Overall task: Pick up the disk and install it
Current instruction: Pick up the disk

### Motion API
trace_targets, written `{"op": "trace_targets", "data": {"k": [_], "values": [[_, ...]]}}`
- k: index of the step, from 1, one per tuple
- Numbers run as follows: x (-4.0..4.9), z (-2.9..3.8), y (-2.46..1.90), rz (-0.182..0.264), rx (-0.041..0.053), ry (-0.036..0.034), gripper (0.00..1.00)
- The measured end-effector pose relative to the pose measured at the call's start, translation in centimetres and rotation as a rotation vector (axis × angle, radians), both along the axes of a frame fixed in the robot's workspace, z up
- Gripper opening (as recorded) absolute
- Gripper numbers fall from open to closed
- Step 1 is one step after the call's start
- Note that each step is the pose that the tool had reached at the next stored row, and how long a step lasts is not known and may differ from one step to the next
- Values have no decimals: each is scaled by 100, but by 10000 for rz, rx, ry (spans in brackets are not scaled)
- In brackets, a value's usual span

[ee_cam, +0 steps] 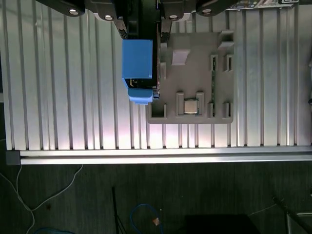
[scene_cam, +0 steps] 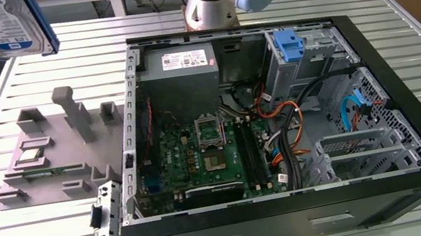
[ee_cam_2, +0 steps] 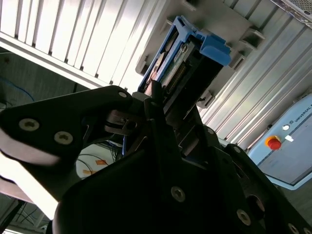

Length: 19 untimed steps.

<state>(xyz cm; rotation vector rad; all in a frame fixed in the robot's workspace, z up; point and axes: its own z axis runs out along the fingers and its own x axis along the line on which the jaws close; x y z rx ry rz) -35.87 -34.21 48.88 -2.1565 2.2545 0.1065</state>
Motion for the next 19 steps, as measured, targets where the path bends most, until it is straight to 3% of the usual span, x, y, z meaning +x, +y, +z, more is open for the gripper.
{"op": "trace_targets", "data": {"k": [5, 19], "values": [[71, 0, 0, 0, 0, 0, 35], [401, 0, 0, 0, 0, 1, 35]]}}
